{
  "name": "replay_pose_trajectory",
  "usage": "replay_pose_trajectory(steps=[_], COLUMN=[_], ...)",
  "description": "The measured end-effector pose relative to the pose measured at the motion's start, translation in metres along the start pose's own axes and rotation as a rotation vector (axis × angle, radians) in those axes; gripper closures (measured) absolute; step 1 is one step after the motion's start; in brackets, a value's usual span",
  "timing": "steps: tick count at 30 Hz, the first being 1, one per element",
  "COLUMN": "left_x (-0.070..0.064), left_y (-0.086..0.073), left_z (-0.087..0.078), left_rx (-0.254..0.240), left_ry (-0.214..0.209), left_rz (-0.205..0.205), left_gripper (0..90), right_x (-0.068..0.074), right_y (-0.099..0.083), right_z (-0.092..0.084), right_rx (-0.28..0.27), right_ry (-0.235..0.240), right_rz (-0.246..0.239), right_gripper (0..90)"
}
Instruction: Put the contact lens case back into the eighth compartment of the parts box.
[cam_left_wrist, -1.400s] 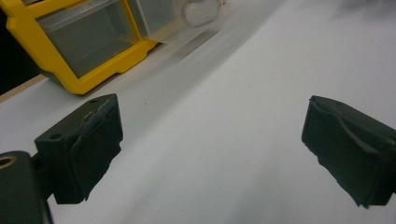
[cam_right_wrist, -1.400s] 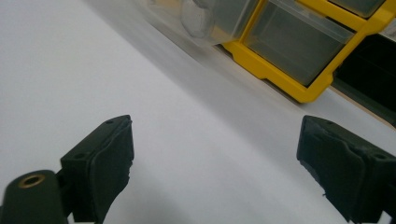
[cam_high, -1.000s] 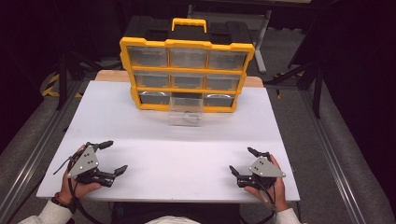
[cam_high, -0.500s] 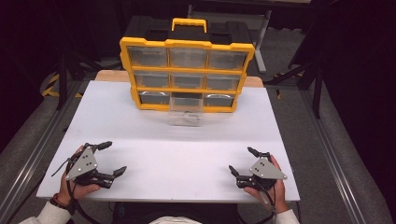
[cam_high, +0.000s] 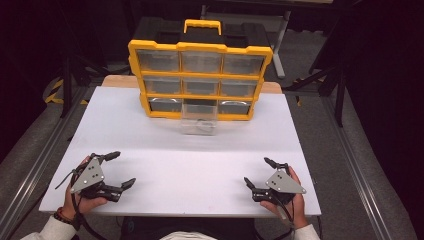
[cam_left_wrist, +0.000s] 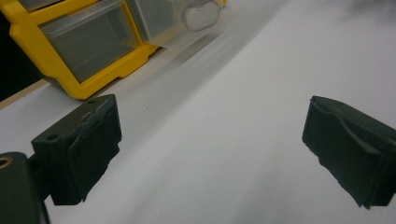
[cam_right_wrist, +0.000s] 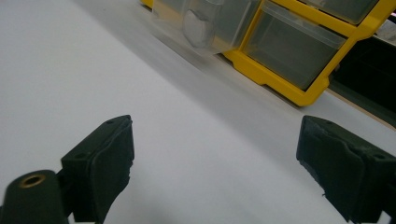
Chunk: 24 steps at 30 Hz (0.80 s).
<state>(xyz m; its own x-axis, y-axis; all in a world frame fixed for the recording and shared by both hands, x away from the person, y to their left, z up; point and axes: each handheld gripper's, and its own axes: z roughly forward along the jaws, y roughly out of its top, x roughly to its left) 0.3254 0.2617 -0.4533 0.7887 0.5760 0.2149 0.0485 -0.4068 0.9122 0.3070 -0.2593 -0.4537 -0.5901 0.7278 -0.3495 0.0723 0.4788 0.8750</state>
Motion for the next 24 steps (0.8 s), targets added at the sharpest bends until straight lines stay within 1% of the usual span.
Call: replay_pose_trajectory(steps=[7, 11, 18, 24], left_x=[0.0010, 0.0004, 0.0013, 0.0037], left_y=[-0.0004, 0.0003, 0.0007, 0.0003], left_z=[-0.0003, -0.0008, 0.0007, 0.0030], left_rx=[-0.004, 0.000, 0.003, 0.008], left_ry=[-0.004, -0.003, 0.004, 0.008], left_rz=[-0.005, 0.002, 0.002, -0.008], left_gripper=[5.5, 5.5, 5.5, 5.5], right_x=[-0.0002, 0.0005, -0.0006, -0.0020], right_y=[0.0017, 0.0018, 0.0019, 0.0000], right_z=[0.0001, 0.0003, 0.0003, 0.0013], right_rx=[-0.004, 0.006, 0.006, 0.010], right_ry=[-0.012, -0.027, -0.037, -0.037], right_rz=[-0.003, -0.010, 0.002, 0.004], right_gripper=[12.9, 13.1, 13.0, 13.1])
